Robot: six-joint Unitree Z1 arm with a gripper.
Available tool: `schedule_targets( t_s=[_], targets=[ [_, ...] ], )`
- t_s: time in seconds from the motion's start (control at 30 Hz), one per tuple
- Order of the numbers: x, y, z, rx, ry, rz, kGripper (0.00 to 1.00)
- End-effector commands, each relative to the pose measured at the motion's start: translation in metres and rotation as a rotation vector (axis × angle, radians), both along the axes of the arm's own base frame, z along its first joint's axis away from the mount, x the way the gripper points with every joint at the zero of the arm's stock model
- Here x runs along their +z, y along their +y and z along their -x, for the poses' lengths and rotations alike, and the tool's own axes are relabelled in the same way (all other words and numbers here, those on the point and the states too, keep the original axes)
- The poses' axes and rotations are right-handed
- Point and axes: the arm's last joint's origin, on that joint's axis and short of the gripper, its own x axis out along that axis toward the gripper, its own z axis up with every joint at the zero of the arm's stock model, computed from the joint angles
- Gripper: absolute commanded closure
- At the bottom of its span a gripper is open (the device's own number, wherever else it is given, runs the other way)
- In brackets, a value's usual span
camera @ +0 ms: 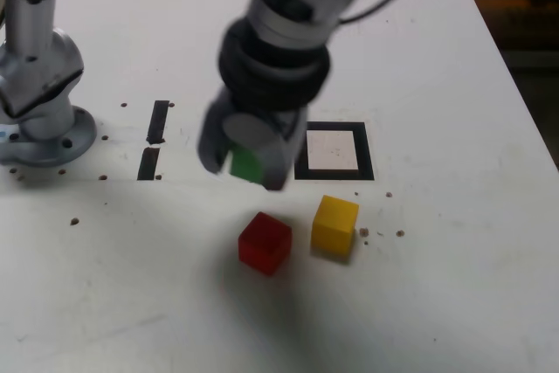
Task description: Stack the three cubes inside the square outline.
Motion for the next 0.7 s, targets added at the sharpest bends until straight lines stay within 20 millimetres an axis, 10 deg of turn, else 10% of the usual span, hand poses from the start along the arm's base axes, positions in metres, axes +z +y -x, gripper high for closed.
schedule_targets(
  t_s=[0.0, 0.67],
  targets=[
    [0.001, 0.010, 0.008, 0.017, 0.010, -0.013, 0.85],
    [-0.065, 0.044, 0.032, 0.115, -0.044, 0.026, 0.72]
  ],
)
